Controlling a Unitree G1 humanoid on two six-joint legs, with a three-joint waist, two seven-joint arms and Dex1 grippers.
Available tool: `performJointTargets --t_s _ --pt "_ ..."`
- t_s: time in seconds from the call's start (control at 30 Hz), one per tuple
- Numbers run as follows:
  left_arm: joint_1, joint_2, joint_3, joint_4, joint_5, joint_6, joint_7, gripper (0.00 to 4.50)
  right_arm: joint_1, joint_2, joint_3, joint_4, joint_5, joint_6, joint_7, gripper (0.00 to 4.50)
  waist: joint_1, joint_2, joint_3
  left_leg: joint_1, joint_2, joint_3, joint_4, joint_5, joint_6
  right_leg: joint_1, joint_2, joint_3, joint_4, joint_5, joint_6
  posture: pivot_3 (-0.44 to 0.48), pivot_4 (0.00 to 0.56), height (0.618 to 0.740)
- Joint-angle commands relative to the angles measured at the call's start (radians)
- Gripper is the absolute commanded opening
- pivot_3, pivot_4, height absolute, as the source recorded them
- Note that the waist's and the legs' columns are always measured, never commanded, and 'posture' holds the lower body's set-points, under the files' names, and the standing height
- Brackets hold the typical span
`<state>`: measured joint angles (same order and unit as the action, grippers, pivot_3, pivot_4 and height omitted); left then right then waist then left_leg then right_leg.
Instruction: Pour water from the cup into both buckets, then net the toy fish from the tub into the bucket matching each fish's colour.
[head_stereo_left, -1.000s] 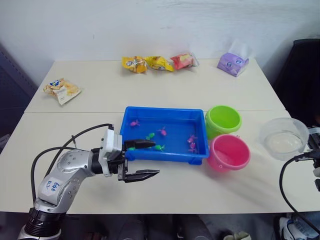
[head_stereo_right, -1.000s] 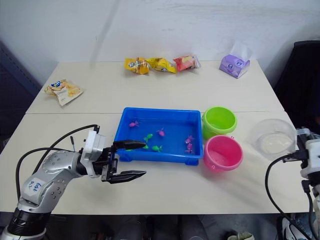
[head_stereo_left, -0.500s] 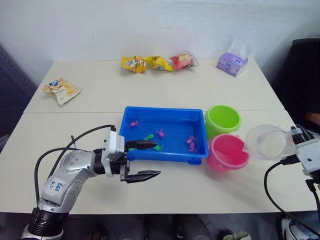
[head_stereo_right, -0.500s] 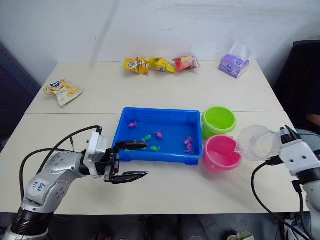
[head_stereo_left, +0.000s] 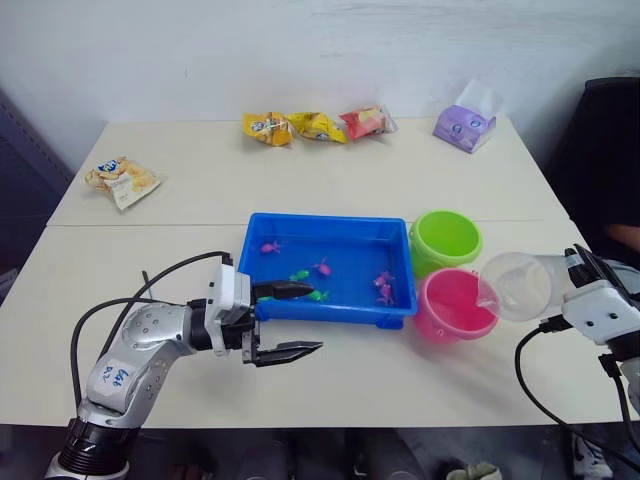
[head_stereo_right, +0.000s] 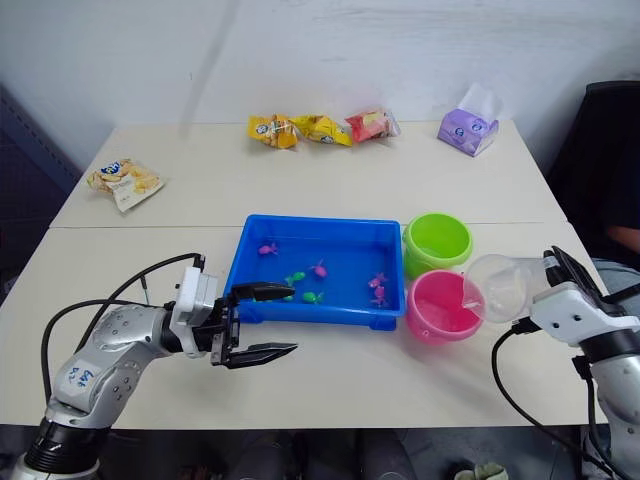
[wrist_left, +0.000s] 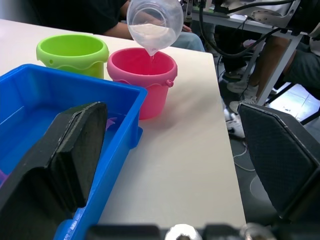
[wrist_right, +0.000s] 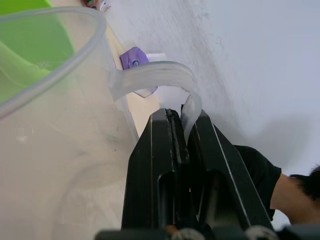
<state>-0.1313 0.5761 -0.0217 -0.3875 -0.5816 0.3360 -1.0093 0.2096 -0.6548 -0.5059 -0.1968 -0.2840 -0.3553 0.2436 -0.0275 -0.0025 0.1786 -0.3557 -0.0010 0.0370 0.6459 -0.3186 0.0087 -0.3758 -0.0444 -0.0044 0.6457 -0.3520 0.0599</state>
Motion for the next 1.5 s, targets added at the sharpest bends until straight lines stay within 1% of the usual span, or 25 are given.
performJointTargets --t_s 0.03,0.23,0.47,0.77,0.87,0.97,1.1,1.23,1.3,1.37,1.43,1.5 --pt "0.007 -0.003 -0.004 -0.019 0.005 -0.017 0.002 4.5 -0.015 -0.017 -0.014 -0.022 -0.023 -0.03 -0.037 0.06 0.0 0.0 0.0 0.0 0.0 0.0 0.0 0.0 0.0 0.0 0.0 0.0 0.0 0.0 0.0 0.0 0.15 0.74" --pt "0.009 -0.008 -0.006 -0.023 0.007 -0.015 0.006 4.5 -0.045 -0.021 -0.005 -0.028 -0.045 -0.031 -0.042 0.06 0.0 0.0 0.0 0.0 0.0 0.0 0.0 0.0 0.0 0.0 0.0 0.0 0.0 0.0 0.0 0.0 0.15 0.74" --pt "0.012 -0.021 0.0 -0.025 -0.008 -0.015 0.017 4.5 -0.05 -0.022 -0.015 -0.028 -0.069 -0.036 -0.053 0.06 0.0 0.0 0.0 0.0 0.0 0.0 0.001 0.0 0.0 0.0 0.0 0.0 0.001 0.0 0.0 0.0 0.15 0.74" --pt "0.005 -0.027 0.007 -0.02 -0.011 -0.01 0.025 4.5 -0.048 -0.019 -0.018 -0.016 -0.038 -0.043 -0.054 0.06 0.0 0.0 0.0 0.0 0.0 0.0 0.001 0.0 0.0 0.0 0.0 0.0 0.001 0.0 0.0 0.0 0.15 0.74" --pt "0.002 -0.027 0.007 -0.016 -0.009 -0.012 0.022 4.5 -0.055 0.0 -0.035 -0.01 0.042 -0.002 -0.035 0.06 0.0 0.0 0.0 0.0 0.0 0.0 0.001 0.0 0.0 0.0 0.0 0.0 0.001 0.0 0.0 0.0 0.15 0.74" --pt "0.0 -0.027 0.009 -0.01 -0.007 -0.015 0.021 4.5 -0.067 0.037 -0.053 -0.017 0.171 0.07 -0.016 0.06 0.0 0.0 0.0 0.0 0.0 0.0 0.001 0.0 0.0 0.0 0.0 0.0 0.001 0.0 0.0 0.0 0.15 0.74" --pt "0.002 -0.03 0.013 -0.009 -0.005 -0.018 0.03 4.5 -0.071 0.098 -0.07 -0.073 0.431 0.239 0.058 0.06 0.0 0.0 0.0 0.0 0.0 0.0 0.001 0.0 0.0 0.0 0.0 0.0 0.001 0.0 0.0 0.0 0.15 0.74" --pt "0.006 -0.036 0.018 -0.013 -0.012 -0.016 0.042 4.5 -0.085 0.1 -0.096 -0.109 0.559 0.358 0.082 0.06 -0.001 0.0 0.0 0.0 0.0 0.0 0.001 0.0 0.0 0.0 0.0 0.001 0.002 0.0 0.0 0.0 0.15 0.74" --pt "0.002 -0.046 0.032 -0.013 -0.024 -0.011 0.058 4.5 -0.112 0.091 -0.106 -0.113 0.599 0.413 0.076 0.06 -0.001 0.0 0.0 0.0 0.0 0.0 0.001 0.0 0.0 0.0 0.0 0.0 0.002 0.0 0.0 0.0 0.15 0.74" --pt "-0.024 -0.086 0.074 -0.011 -0.08 0.021 0.12 4.5 -0.162 0.079 -0.098 -0.111 0.613 0.465 0.059 0.06 -0.001 0.0 0.0 0.0 0.0 0.0 0.001 0.0 0.001 0.0 0.0 0.001 0.002 0.0 0.0 0.0 0.15 0.74" --pt "-0.052 -0.123 0.113 -0.005 -0.121 0.044 0.183 4.5 -0.205 0.052 -0.069 -0.094 0.577 0.497 0.052 0.06 0.0 0.0 0.0 0.0 0.0 0.0 0.002 0.0 0.001 0.0 0.0 0.001 0.002 0.0 0.0 0.0 0.15 0.74" --pt "-0.089 -0.148 0.143 0.012 -0.123 0.053 0.242 4.5 -0.277 0.009 -0.019 -0.042 0.512 0.505 0.044 0.06 0.0 -0.001 0.0 0.0 0.0 0.0 0.002 0.0 0.001 0.0 0.0 0.0 0.002 0.0 0.0 0.0 0.15 0.74"
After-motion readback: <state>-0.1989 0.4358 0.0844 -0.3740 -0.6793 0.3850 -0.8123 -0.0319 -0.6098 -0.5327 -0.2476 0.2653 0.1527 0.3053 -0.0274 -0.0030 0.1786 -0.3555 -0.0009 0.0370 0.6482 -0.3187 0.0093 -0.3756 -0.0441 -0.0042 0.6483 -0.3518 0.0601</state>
